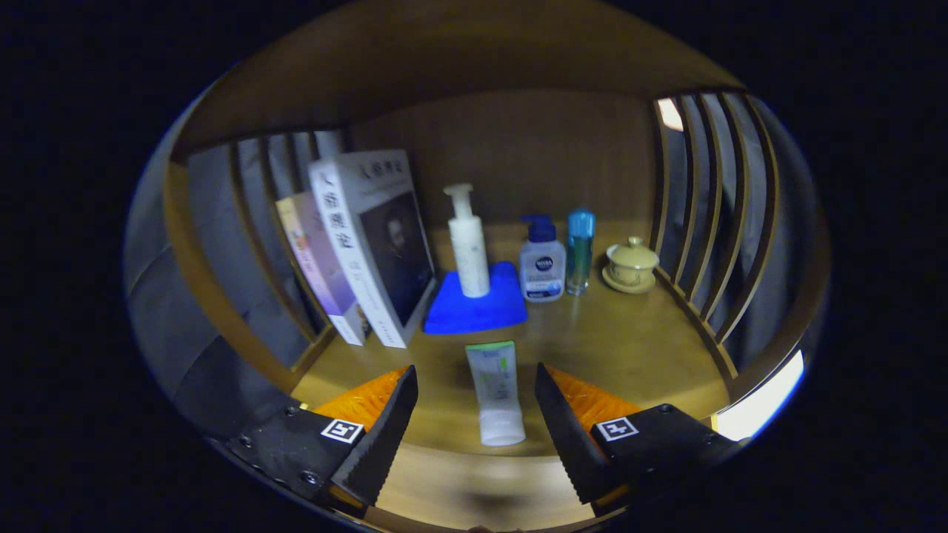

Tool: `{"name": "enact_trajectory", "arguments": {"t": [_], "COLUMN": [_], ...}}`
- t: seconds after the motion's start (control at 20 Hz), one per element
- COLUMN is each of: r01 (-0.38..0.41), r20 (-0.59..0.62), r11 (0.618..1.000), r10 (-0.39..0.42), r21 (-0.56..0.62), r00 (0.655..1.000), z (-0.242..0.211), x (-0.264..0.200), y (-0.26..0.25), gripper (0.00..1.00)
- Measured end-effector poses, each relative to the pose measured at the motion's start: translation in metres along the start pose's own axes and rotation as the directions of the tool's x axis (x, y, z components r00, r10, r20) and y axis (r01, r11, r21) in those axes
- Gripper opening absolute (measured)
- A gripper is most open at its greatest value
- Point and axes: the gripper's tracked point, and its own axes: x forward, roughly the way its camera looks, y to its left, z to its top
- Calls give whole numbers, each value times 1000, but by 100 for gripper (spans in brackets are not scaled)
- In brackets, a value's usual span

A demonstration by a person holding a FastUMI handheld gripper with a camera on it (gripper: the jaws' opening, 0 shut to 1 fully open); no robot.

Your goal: Pull open the drawer, take out the items inside it, and place them on the countertop above the cabinet.

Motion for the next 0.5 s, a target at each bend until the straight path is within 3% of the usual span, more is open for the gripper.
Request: {"name": "enact_trajectory", "arguments": {"t": [0.15, 0.5], "r01": [-51, -20], "r20": [138, 364], "r11": [999, 999], "r10": [52, 36], "r21": [-7, -48], "r00": [989, 931], "z": [5, -30], "x": [-51, -146], "y": [23, 29], "gripper": [98, 98]}}
